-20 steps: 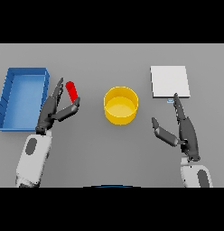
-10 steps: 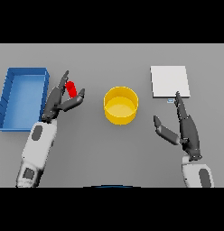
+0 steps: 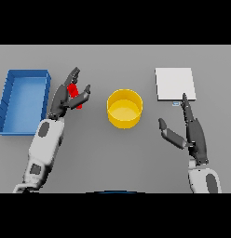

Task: Pick up the red beaker and tilt it to pour out 1 green nut into yellow bowl. Pick up the yellow bowl and place it on the metallic measuring scale.

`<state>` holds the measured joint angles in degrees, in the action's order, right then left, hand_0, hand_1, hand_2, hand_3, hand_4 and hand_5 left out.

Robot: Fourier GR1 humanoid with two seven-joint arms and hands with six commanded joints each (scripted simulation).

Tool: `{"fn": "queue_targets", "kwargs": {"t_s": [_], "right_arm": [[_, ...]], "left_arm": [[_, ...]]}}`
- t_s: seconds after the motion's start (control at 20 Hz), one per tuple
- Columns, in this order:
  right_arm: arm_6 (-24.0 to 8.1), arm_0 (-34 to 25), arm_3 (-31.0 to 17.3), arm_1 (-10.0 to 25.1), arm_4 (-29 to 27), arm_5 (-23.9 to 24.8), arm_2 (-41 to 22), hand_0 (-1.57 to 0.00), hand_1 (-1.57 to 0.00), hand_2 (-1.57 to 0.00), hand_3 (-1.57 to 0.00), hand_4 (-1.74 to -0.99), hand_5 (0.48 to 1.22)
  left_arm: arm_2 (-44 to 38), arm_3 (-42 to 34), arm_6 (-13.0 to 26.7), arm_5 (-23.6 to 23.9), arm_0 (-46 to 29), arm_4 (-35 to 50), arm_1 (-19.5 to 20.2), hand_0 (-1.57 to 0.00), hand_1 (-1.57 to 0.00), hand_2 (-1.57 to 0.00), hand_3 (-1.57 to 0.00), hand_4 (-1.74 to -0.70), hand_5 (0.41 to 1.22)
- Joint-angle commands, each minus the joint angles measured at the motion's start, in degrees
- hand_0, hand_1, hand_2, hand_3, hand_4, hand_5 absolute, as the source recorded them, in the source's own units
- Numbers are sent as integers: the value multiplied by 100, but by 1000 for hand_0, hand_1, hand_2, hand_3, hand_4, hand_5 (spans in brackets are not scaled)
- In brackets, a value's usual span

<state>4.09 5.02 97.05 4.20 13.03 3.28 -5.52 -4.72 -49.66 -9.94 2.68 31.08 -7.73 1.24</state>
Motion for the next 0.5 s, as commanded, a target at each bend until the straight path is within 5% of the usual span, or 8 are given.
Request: {"fn": "queue_targets", "kwargs": {"t_s": [0.0,0.1,0.2,0.45], "right_arm": [[100,98,12,2,44,15,-22,1,1,1,1,-1258,644],[99,80,-25,-27,82,44,-39,1,1,1,1,-1255,644],[133,100,-16,-36,52,25,-41,1,1,1,1,-1254,645],[66,106,66,-31,-2,10,-20,1,1,1,1,-1257,645]], "left_arm": [[-39,38,-9,41,29,35,-42,-285,-328,-364,-292,-1449,783],[-37,107,82,233,57,-60,-65,-662,-699,-733,-724,-1500,941],[-21,298,-37,189,190,-146,-12,-989,-1013,-1034,-926,-1575,1042],[125,216,-33,174,129,-284,-57,-1380,-1388,-1395,-1326,-1505,1162]]}}
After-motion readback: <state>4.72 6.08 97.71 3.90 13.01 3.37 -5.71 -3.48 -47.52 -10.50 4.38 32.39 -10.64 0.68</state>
